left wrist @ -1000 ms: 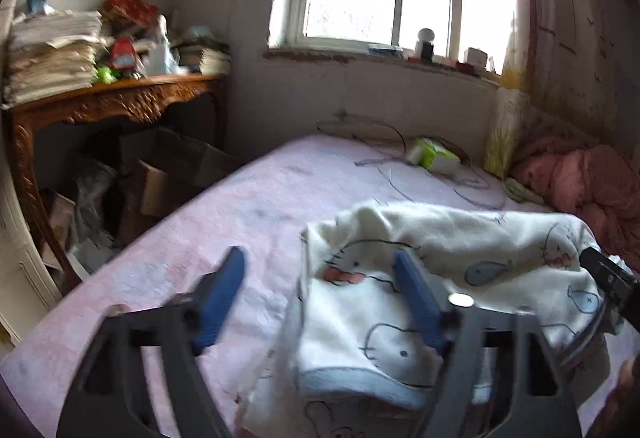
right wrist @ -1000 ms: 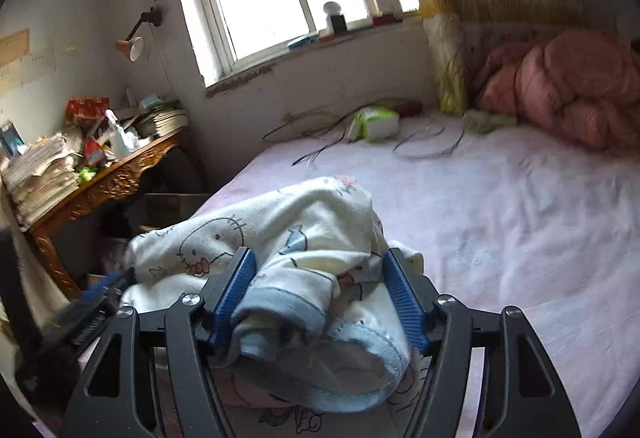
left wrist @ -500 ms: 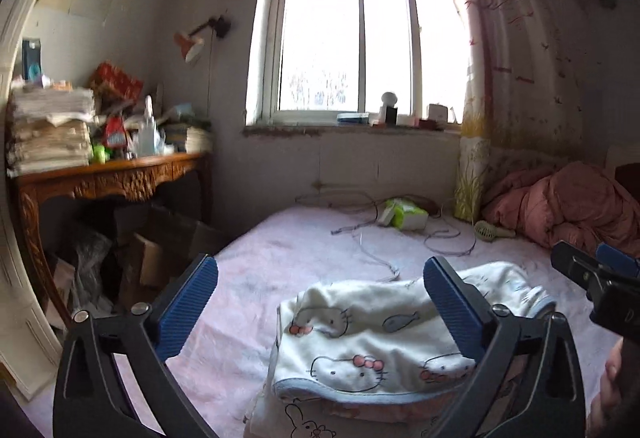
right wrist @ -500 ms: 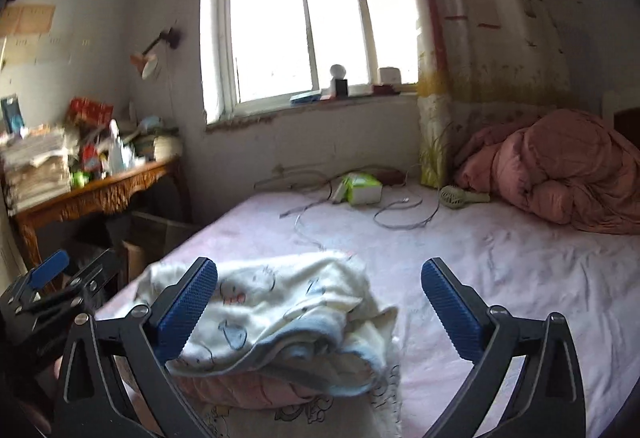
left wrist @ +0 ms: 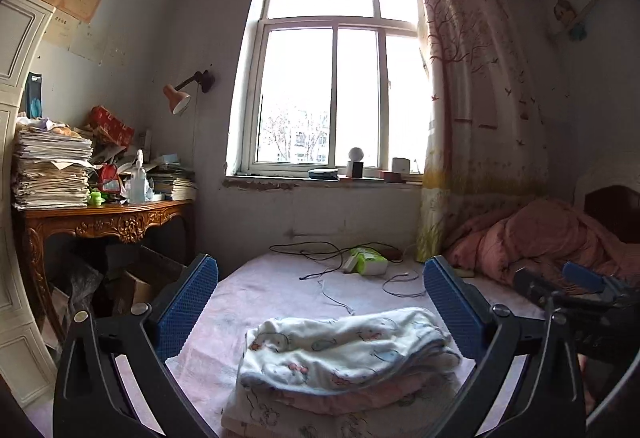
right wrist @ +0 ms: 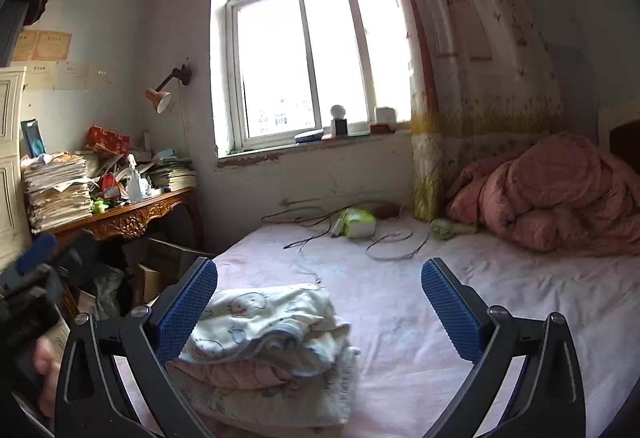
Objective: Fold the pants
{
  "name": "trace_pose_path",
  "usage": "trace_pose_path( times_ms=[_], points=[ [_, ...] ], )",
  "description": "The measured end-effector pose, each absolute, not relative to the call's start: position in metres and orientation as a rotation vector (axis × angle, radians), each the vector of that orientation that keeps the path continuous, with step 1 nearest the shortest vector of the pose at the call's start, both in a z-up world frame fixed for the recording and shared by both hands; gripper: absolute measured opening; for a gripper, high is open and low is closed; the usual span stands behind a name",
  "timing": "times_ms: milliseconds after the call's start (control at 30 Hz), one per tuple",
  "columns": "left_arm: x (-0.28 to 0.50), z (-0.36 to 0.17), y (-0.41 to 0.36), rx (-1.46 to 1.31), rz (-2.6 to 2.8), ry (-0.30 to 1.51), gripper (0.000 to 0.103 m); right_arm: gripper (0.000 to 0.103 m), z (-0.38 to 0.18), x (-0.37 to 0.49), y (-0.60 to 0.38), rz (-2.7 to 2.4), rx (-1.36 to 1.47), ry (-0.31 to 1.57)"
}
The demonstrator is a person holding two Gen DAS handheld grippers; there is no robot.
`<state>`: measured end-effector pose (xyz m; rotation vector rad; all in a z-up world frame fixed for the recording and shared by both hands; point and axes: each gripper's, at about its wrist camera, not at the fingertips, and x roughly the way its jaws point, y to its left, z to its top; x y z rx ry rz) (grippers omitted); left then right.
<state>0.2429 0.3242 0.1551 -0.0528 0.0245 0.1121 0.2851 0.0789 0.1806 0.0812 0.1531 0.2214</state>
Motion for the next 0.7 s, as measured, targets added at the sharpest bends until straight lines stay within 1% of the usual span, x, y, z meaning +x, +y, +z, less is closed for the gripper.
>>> trace_pose_path(
  times_ms=[67,233,400,500,600,700],
  points=[
    [0.227,0.160,0.314,-0.039,0.105,0.057,0.102,0.102,0.169,0.272,0.068,0.244,0.098,0.131],
    [0.188,0.157,0.288,-0.014,0.096,-0.002,0.102,0.102,0.129,0.258,0.053,0.242,0.075,0.199],
    [0.180,0.115,0.271,-0.006,0.128,0.072,0.102,0.102,0.080,0.242,0.031,0.285,0.078,0.225],
    [0.178,0.094,0.264,-0.028,0.159,0.113,0.102,0.102,0.059,0.236,0.024,0.291,0.066,0.280],
    [0.170,0.077,0.258,-0.070,0.164,0.169,0.102,0.102,0.043,0.217,0.016,0.266,0.068,0.275],
    [0.141,0.060,0.244,-0.018,0.173,0.138,0.102,0.102,0.035,0.202,0.014,0.277,0.064,0.309]
  ],
)
